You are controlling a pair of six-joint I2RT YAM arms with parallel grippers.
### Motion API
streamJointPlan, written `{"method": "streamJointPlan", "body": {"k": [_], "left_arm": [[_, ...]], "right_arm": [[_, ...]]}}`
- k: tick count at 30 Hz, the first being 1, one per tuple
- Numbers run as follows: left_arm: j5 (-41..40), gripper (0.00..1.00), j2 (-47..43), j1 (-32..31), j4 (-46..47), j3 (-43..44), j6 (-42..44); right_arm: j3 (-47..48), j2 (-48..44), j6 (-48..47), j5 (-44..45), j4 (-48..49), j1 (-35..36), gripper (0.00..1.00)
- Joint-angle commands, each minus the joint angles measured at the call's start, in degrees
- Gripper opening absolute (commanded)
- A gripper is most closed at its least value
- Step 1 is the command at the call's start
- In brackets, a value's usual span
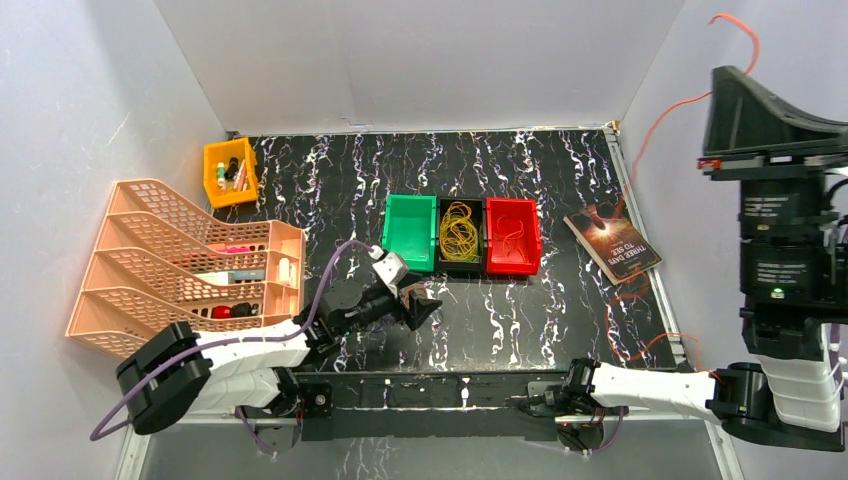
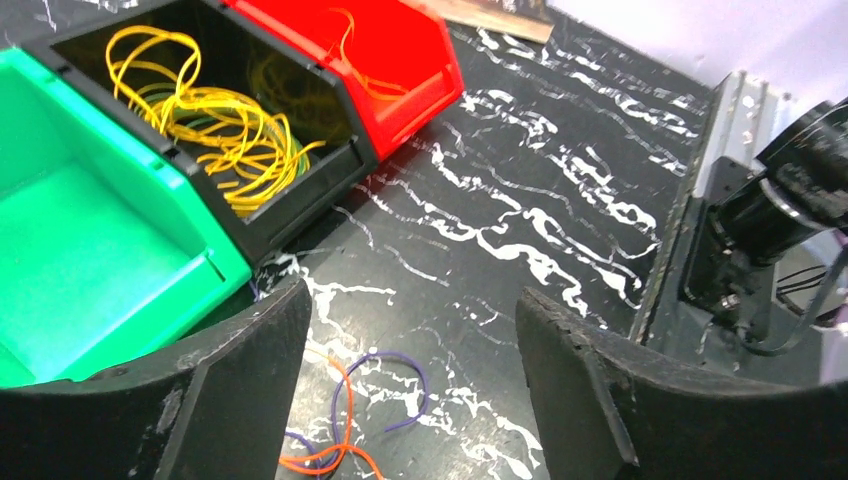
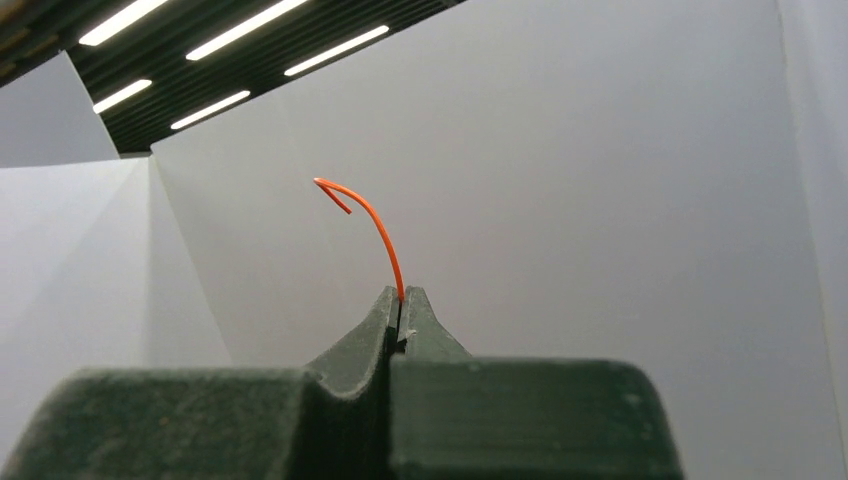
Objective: Untangle the cables
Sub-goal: Place the cable in the bin.
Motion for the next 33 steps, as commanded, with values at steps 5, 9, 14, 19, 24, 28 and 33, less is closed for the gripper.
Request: {"method": "streamJointPlan", "body": {"k": [5, 9, 14, 19, 24, 28, 33], "left_arm": [[6.8, 0.76, -3.8, 0.2, 1.2, 6.3, 0.8], [10.8, 0.76, 0.4, 0.2, 6.2, 9.7, -0.7], [15.2, 0.77, 8.5, 0.2, 14.0, 15.2, -1.5], [20.7, 0.77, 20.0, 0.0, 20.2, 23.8, -3.8], [26.3, 0.78, 32.1, -0.8, 26.5, 32.6, -7.7], [28.9, 0.78, 40.8, -1.9, 29.5, 38.9, -10.7], [30.7, 0.78, 45.5, -4.4, 32.1, 44.0, -12.8]], "right_arm": [[-3.5, 0.0, 8.2, -0.5, -3.0, 0.5, 0.00], [-4.5, -0.4, 10.4, -1.1, -3.6, 0.4, 0.00], [-5.7, -1.5, 13.8, -1.9, -4.9, 0.5, 0.00], [-6.8, -2.7, 15.3, -1.8, -5.3, 0.5, 0.00], [-7.4, -3.8, 16.0, -1.7, -5.7, 0.5, 0.00], [-7.6, -4.6, 16.8, -1.6, -6.4, 0.5, 0.00], [-7.3, -4.7, 17.8, -1.0, -7.8, 0.5, 0.00]]}}
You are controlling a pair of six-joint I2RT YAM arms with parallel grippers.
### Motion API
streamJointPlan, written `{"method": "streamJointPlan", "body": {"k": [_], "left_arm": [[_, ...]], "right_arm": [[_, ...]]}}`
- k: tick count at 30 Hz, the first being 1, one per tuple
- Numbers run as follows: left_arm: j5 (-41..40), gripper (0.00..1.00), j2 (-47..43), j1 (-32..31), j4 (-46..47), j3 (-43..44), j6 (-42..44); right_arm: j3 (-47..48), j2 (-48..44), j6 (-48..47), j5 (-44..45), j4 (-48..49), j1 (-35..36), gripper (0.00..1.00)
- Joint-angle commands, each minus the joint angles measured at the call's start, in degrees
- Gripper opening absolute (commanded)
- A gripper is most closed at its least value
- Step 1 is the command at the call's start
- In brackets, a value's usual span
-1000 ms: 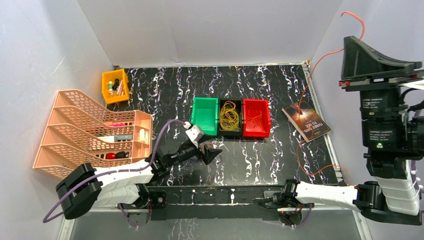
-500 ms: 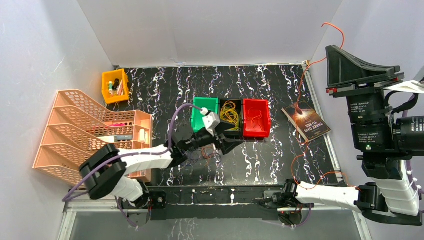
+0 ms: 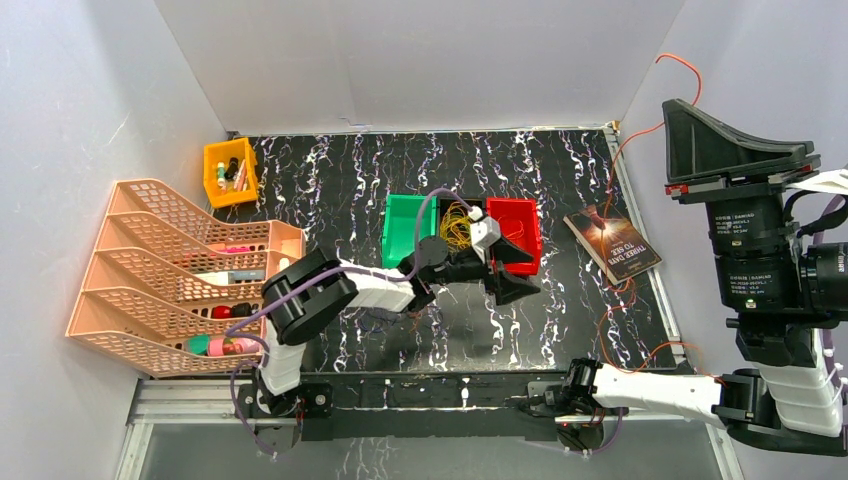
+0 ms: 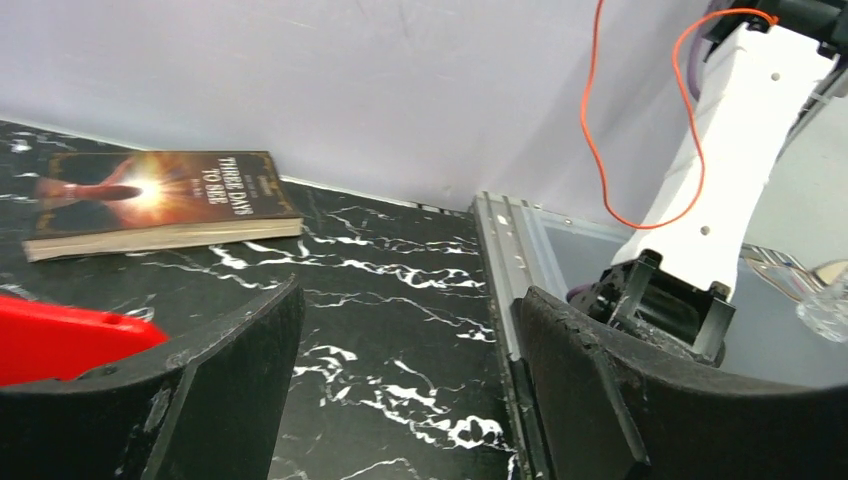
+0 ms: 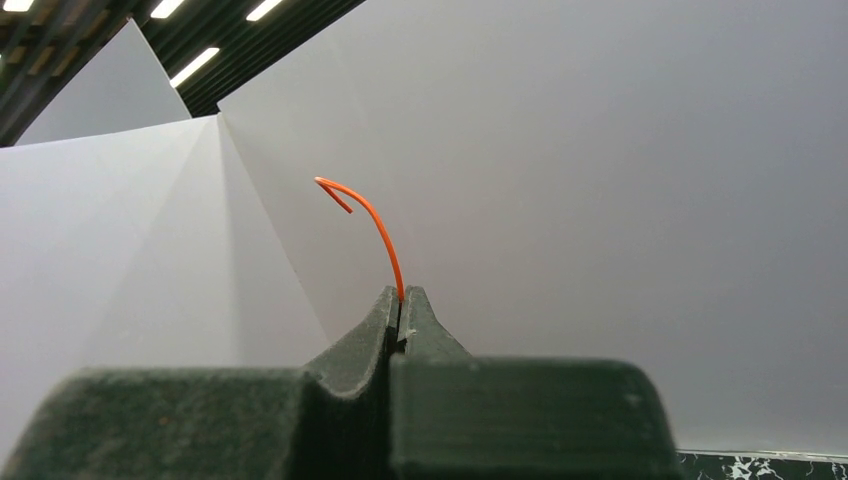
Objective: Untangle the cables
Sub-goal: Place the cable in the bin.
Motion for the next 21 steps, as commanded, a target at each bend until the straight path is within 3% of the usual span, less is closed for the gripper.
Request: {"method": "streamJointPlan", "body": {"k": [1, 13, 21], "left_arm": [[4.0, 0.79, 1.3, -2.6, 7.6, 5.1, -2.1], [6.7, 0.79, 9.0, -7.3, 7.0, 16.7, -6.4], [3.7, 0.79, 10.6, -9.7, -1.2, 21.7, -3.9]], "right_arm": [[0.3, -0.6, 1.5, 0.3, -0.1, 0.2, 0.00], [-0.9, -0.8, 2.8, 0.9, -0.7, 0.2, 0.00], [-0.9, -0.4, 2.8, 1.5, -1.1, 0.2, 0.00]]}}
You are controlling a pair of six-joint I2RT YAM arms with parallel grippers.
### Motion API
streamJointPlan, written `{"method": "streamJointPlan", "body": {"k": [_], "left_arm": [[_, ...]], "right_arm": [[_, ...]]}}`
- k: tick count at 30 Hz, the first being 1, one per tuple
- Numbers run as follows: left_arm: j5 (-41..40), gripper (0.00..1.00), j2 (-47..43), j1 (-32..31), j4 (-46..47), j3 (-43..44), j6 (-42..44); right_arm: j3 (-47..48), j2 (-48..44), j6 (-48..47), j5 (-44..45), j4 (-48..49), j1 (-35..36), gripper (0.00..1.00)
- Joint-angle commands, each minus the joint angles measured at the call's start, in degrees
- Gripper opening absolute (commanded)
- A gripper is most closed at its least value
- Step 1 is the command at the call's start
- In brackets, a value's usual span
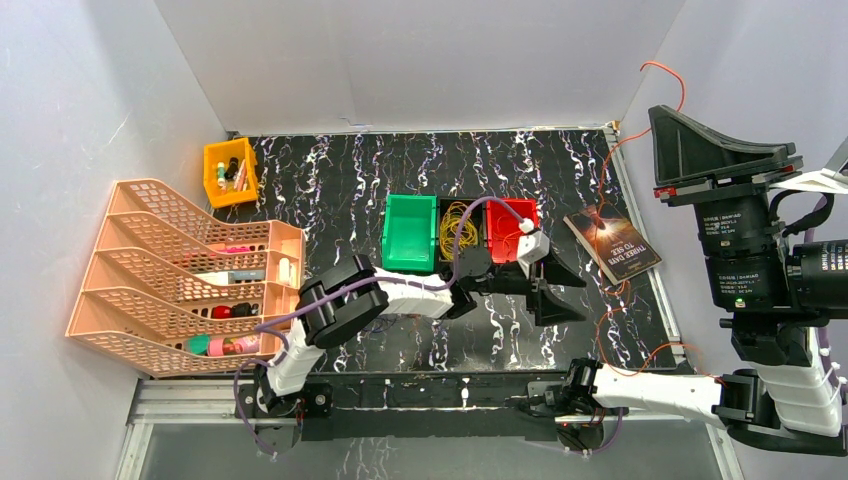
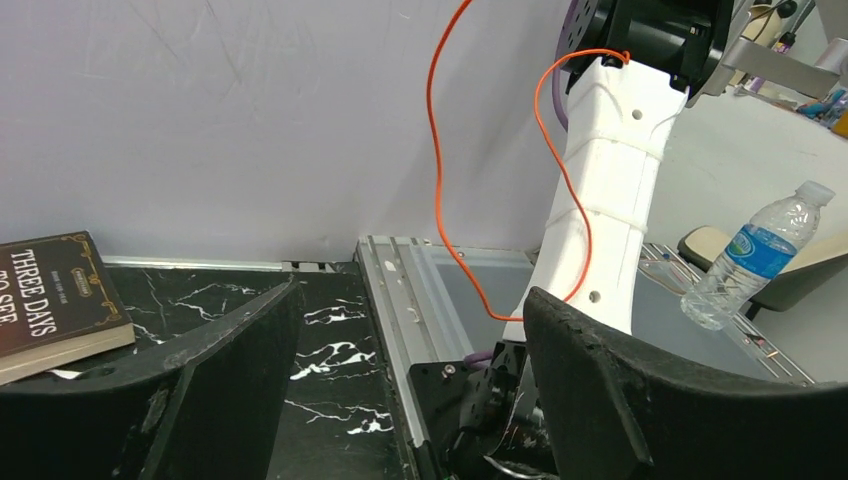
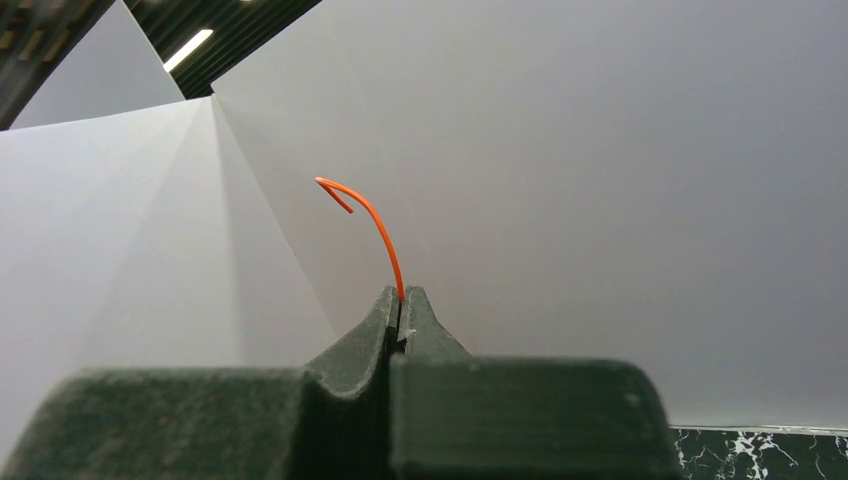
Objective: Untangle the cables
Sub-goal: Place the cable in the bin.
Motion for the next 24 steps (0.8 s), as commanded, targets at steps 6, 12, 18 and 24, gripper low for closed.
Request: {"method": "streamJointPlan", "body": {"k": [6, 12, 18, 24], "left_arm": [[-4.3, 0.80, -1.7, -3.2, -7.9, 5.8, 5.3], [-3.8, 0.80, -0.3, -4.1, -11.7, 8.8, 6.0], [-3.0, 0.73, 1.9, -5.2, -15.1, 11.7, 5.7], [-3.0, 0.72, 4.3, -5.8, -17.1, 13.7, 6.0]], "right_arm": [[0.1, 0.0, 0.1, 1.1, 1.0, 0.2, 0.00], [0.1, -0.1, 0.1, 1.3, 0.9, 0.2, 0.00], [0.7, -0.6, 0.2, 1.5, -0.2, 0.2, 0.00], [0.8, -1.2, 0.7, 1.7, -1.1, 0.2, 0.00]]}}
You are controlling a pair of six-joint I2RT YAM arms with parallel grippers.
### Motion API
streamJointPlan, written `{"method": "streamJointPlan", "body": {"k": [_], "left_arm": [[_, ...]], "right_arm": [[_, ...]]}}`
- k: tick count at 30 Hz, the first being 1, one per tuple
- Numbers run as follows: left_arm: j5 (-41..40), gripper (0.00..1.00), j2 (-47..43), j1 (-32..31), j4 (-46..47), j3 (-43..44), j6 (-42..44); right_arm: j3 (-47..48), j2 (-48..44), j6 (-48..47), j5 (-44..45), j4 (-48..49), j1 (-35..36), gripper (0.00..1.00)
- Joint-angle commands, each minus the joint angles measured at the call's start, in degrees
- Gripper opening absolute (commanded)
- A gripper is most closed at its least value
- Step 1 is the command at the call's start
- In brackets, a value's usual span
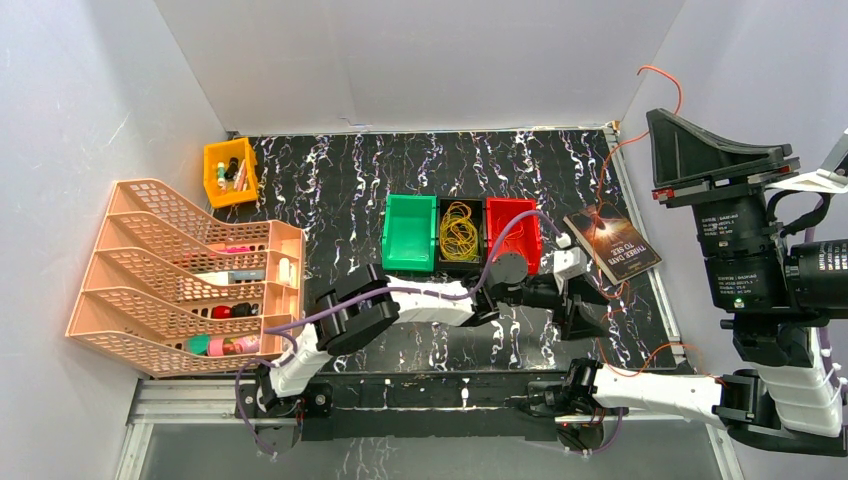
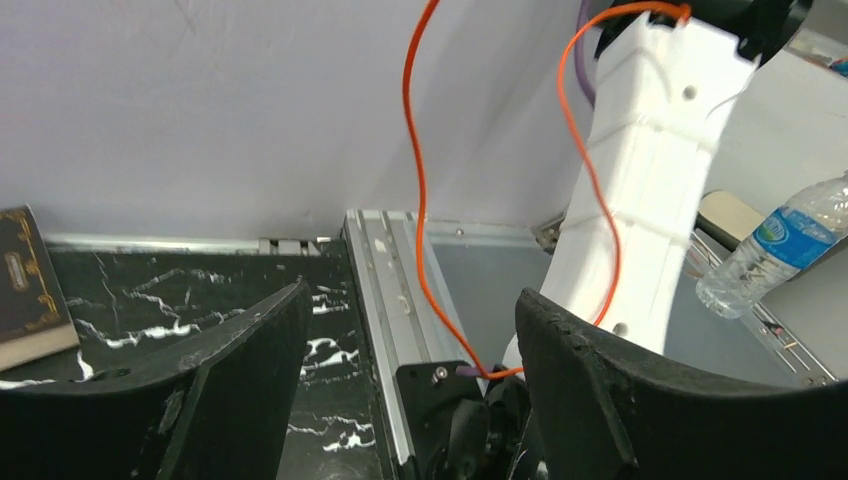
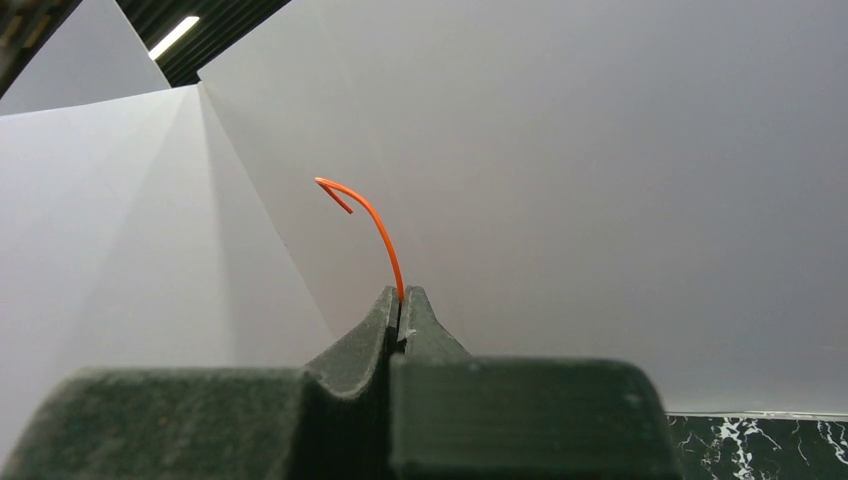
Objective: Untangle the cables
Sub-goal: Place the cable in the bin.
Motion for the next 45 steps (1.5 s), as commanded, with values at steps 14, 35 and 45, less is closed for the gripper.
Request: {"method": "streamJointPlan", "body": {"k": [14, 35, 45], "left_arm": [[-1.3, 0.00, -3.7, -0.7, -3.2, -1.0, 4.5], [-25.9, 0.00, -41.3, 8.2, -27.8, -25.1, 16.7], [-34.2, 0.00, -49.0, 13.7, -41.7, -24.9, 20.4]], "right_arm": [[-1.0, -2.2, 0.6, 1.9, -0.1, 0.2, 0.00], [-6.8, -6.0, 0.1, 8.2, -1.9, 0.2, 0.00], [-8.6, -5.2, -0.2, 9.8, -2.3, 0.2, 0.00]]}}
